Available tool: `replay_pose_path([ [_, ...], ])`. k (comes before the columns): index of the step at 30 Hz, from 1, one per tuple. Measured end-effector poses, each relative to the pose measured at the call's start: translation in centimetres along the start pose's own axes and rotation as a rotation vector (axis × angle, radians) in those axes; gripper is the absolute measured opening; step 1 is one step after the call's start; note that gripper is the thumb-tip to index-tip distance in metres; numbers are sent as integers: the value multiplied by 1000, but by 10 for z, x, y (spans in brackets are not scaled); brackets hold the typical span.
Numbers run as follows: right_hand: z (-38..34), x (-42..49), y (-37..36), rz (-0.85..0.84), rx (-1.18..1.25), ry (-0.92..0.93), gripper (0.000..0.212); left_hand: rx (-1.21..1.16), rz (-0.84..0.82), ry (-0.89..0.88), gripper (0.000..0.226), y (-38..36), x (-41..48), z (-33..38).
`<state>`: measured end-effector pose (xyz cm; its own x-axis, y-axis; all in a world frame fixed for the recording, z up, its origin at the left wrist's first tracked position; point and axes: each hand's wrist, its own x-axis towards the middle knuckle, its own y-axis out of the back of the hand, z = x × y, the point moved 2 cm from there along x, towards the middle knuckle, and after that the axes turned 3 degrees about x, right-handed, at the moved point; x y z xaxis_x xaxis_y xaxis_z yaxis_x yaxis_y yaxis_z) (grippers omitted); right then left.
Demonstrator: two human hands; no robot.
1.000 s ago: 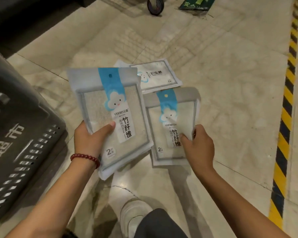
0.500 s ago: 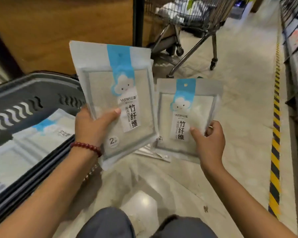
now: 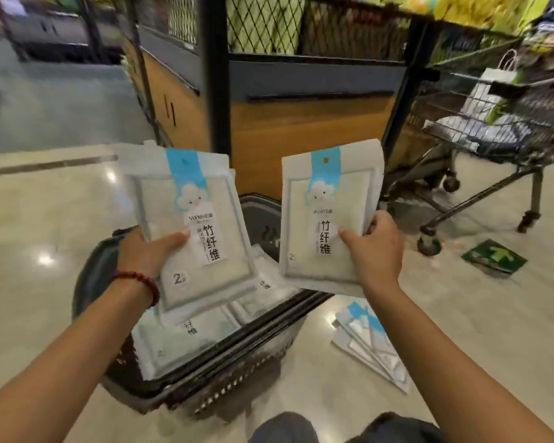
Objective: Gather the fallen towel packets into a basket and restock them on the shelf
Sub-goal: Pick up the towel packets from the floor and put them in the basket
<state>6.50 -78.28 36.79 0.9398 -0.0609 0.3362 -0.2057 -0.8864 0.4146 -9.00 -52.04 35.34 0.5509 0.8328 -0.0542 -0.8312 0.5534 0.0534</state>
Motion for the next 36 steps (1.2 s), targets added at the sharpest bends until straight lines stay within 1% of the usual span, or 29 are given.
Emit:
replay_pose_path([
  [1,-6,-2,-11,-26,-14,9,25,-5,8,36,32,6,2,-6],
  [3,-12,-4,-32,-77,-29,18,23,-49,7,145,38,14,10,-25],
  [7,-3,-15,-71,-200,-15,-8,21,-48,-14,422,42,19,25,-79],
  [10,6,-17,-96,-303,-19,-27,19,-2,-12,591,45,22,39,-116],
  [14,11,-12,-118,-402,-19,-25,21,143,15,717,58,30,54,-151],
  [15,12,-12,-123,-438,-19,-30,22,207,44,717,60,34,56,-156],
  [17,11,-15,-132,-521,-9,-32,23,449,87,656,60,42,59,-163],
  [20,8,-19,-143,-601,38,-24,22,879,11,514,57,43,55,-159],
  [23,4,-25,-154,-645,94,-68,22,1223,-55,457,76,39,48,-155],
  [25,3,-31,-162,-675,134,-118,23,1374,-82,347,81,38,46,-149],
  [26,3,-34,-166,-696,154,-144,24,1400,-97,266,77,38,44,-144],
  [28,3,-40,-176,-742,160,-179,28,1385,-111,68,59,44,39,-131],
  [30,5,-48,-187,-785,134,-214,27,1330,-50,-117,40,59,29,-118],
  [31,6,-54,-194,-816,131,-238,27,1302,2,-181,36,69,24,-113],
  [32,6,-61,-202,-852,132,-258,27,1292,51,-201,37,79,18,-110],
  [34,8,-77,-220,-948,74,-244,30,1312,110,-127,47,96,5,-111],
  [36,16,-96,-236,-1088,-163,-148,42,1263,116,38,53,101,-7,-117],
])
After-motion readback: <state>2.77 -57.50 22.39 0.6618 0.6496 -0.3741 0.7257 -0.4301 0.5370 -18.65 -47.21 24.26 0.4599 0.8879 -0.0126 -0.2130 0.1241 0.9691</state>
